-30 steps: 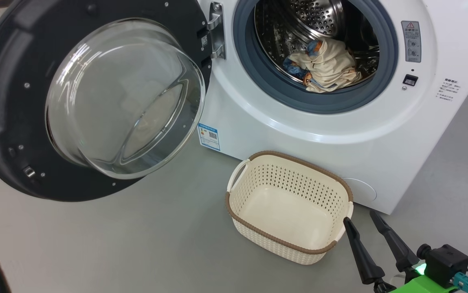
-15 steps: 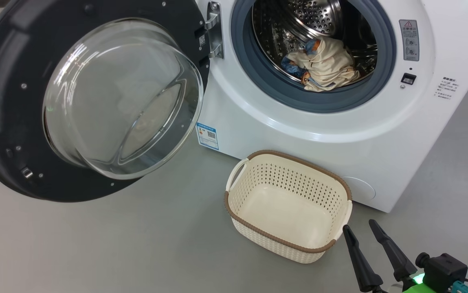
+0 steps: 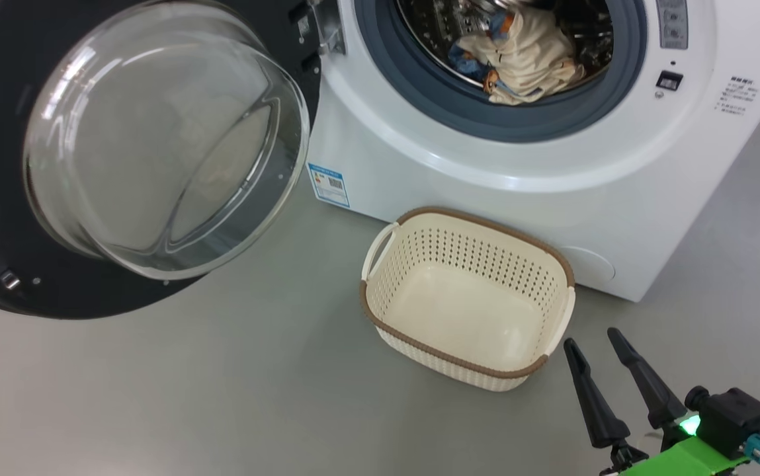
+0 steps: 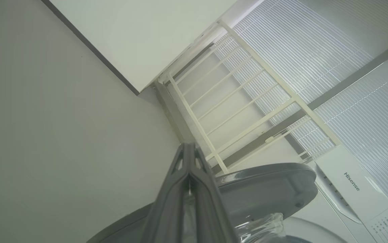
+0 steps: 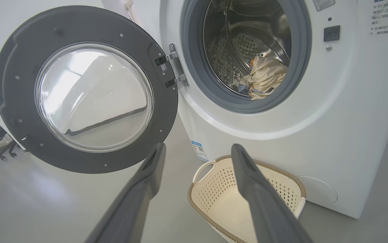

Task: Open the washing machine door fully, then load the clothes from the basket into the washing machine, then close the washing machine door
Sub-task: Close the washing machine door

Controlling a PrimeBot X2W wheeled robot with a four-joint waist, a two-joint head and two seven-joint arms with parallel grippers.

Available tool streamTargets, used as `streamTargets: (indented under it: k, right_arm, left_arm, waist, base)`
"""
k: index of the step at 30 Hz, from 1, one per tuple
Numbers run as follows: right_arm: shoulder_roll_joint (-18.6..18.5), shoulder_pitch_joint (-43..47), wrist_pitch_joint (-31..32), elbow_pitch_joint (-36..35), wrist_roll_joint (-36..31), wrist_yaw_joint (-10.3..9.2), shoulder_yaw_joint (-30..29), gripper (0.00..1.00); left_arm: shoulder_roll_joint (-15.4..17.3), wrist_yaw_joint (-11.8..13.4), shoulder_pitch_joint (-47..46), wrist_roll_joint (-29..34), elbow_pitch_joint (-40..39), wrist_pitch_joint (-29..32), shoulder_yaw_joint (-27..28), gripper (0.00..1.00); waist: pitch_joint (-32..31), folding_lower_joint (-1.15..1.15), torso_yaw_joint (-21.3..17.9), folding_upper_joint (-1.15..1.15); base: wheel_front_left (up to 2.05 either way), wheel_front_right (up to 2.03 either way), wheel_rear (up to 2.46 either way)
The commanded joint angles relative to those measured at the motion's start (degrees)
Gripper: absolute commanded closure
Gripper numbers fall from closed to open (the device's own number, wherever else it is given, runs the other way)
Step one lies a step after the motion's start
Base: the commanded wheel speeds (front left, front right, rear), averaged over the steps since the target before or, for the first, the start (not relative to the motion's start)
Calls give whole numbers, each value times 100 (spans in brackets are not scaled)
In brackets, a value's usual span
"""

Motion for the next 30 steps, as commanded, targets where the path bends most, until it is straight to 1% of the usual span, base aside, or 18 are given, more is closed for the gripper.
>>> streamTargets:
  k: [1, 4, 13, 19, 30]
  right_arm:
    - [-115, -218, -46, -167, -111, 32, 140, 0]
    - [-184, -326, -46, -190, -129, 32, 164, 0]
    - [-355, -449, -46, -273, -134, 32, 166, 0]
    - [-347, -488, -46, -350, -167, 32, 127, 0]
    - [-401, -520, -46, -402, -194, 32, 96, 0]
  left_arm:
    - [457, 2, -241, -34, -60, 107, 62, 100]
    - [530, 2, -371, -140, 26, 359, -104, 100]
    - [641, 2, -564, -321, 292, 500, -344, 100]
    - [696, 2, -540, -451, 253, 523, -419, 100]
    - [710, 2, -507, -538, 176, 284, -542, 100]
  waist:
    - [252, 0, -77, 0]
    - [423, 0, -105, 0]
    - [665, 0, -199, 0]
    - [812, 0, -249, 0]
    - [1006, 0, -251, 0]
  base:
    - [0, 0, 0]
    - [0, 0, 0]
    - [0, 0, 0]
    - [0, 0, 0]
    - [0, 0, 0]
